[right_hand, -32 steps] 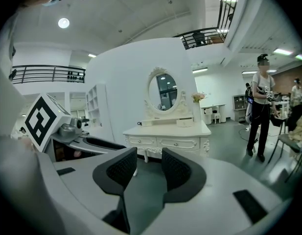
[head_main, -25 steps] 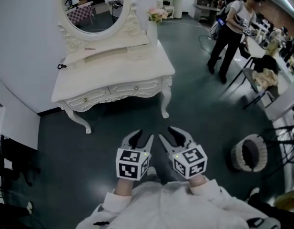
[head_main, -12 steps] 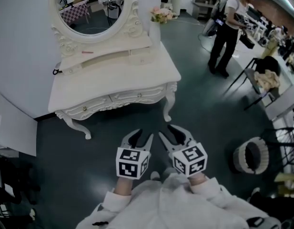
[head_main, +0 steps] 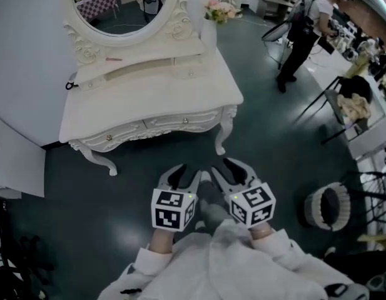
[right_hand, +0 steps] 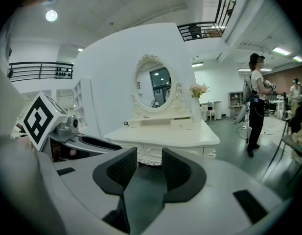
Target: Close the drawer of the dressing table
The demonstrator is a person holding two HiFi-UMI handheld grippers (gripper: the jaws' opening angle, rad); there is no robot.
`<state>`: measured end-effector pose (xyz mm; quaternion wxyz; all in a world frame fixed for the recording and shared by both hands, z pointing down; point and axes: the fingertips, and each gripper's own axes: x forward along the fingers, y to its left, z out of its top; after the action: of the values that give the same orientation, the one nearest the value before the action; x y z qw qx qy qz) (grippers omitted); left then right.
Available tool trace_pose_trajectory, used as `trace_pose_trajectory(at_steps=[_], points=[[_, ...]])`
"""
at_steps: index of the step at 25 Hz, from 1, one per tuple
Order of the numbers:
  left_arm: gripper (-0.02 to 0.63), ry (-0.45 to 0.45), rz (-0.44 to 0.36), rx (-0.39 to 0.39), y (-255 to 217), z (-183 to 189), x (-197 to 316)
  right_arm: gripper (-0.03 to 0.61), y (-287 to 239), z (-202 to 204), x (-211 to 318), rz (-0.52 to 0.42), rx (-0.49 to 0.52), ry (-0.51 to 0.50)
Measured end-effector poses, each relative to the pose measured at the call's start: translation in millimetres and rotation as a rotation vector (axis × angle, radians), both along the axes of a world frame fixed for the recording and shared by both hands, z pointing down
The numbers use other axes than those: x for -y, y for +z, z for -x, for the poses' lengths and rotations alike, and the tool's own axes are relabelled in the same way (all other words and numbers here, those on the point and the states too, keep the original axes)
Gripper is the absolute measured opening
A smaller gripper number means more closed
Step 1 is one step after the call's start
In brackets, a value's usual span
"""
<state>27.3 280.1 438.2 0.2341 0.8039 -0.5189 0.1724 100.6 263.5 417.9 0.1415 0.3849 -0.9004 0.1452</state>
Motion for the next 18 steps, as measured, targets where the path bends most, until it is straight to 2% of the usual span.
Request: trace_pose_trajectory(at_steps=[11, 18], points=[[0.149, -0.043, 0.033, 0.007, 9.6, 23.4, 59.9, 0.135, 9.6, 25.1, 69.0, 0.018, 0.002, -0.05], [0.149, -0.078, 0.028, 0.012, 2.6, 41.9, 128.8, 0.135, 3.2, 42.8, 140.2, 0.012, -0.005, -0.098]])
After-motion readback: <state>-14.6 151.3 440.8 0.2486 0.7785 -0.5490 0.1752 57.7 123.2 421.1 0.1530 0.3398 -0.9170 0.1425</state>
